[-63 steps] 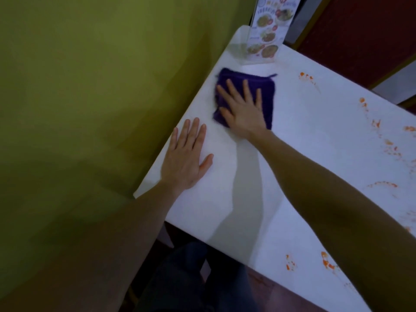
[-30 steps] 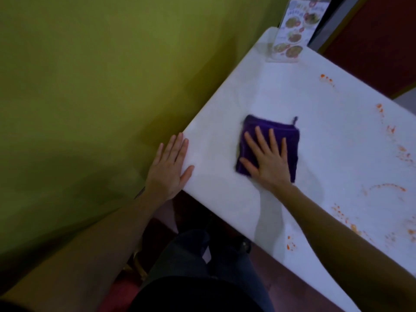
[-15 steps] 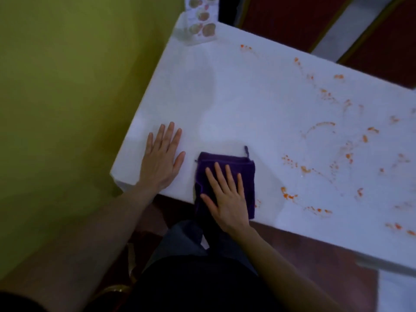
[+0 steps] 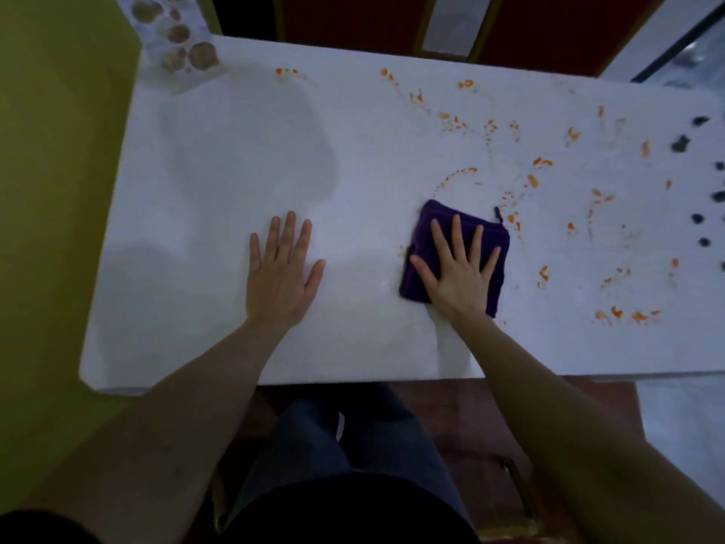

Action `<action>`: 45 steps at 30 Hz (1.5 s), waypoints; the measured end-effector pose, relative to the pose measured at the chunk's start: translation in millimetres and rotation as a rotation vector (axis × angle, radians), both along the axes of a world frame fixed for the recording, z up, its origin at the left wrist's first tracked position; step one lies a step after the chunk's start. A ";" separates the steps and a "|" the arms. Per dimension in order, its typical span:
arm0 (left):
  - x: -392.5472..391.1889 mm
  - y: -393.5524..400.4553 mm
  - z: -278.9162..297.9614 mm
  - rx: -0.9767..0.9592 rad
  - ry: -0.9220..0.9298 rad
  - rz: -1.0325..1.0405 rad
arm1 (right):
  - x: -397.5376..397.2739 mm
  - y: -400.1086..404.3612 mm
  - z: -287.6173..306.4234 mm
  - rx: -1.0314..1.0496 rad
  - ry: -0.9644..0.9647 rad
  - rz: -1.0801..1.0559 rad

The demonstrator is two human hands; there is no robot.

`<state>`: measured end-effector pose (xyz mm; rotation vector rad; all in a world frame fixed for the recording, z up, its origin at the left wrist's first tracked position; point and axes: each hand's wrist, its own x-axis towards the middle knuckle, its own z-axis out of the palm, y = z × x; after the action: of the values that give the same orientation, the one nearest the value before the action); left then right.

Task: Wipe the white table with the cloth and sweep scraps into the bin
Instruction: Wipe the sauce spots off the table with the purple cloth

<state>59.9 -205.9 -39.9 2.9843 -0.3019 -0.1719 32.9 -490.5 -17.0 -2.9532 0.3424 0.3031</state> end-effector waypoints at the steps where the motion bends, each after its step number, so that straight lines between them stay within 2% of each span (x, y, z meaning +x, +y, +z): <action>1: -0.7 0.0 -0.5 -0.001 -0.008 0.001 | 13.5 6.6 -0.9 -0.001 -0.003 0.006; 4: -1.7 -1.7 -1.8 0.004 -0.028 -0.002 | 31.3 40.3 -2.4 0.009 -0.019 0.084; 8: -2.6 -0.9 -2.0 0.022 -0.028 -0.007 | -8.4 62.4 -2.1 0.026 -0.051 0.279; 11: -1.5 -2.7 -1.2 0.011 -0.027 -0.003 | -53.5 34.5 -4.9 0.022 -0.070 0.350; 14: 0.0 -2.7 -1.9 -0.001 -0.027 0.005 | -79.2 -16.5 -4.6 -0.023 -0.068 0.297; 19: 0.4 -2.5 -2.5 0.010 -0.033 0.006 | -29.9 -73.2 0.2 -0.038 -0.013 0.103; 22: 0.0 -2.2 -2.1 0.012 -0.036 0.004 | 31.4 -58.1 -0.1 -0.009 -0.009 0.048; 25: -1.3 -0.7 -2.6 0.012 -0.043 0.004 | 68.0 -9.5 -3.9 -0.007 -0.034 0.126; 29: -2.1 -1.9 -2.1 0.018 -0.047 -0.001 | 46.1 44.1 -4.4 -0.008 -0.058 0.370; 33: -1.5 -3.1 -1.2 0.024 -0.032 0.005 | -8.7 18.3 -6.7 0.002 -0.081 0.542; 38: -0.4 -3.2 -0.8 0.012 -0.035 0.011 | -24.3 -56.9 -6.2 -0.065 -0.070 0.494; 45: -0.7 -2.7 -0.8 0.006 -0.045 0.014 | 22.5 -35.0 -3.2 -0.065 -0.031 0.487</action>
<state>59.2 -208.6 -40.7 2.9986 -0.2861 -0.1047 55.4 -525.6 -20.3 -3.0629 -0.3863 0.3038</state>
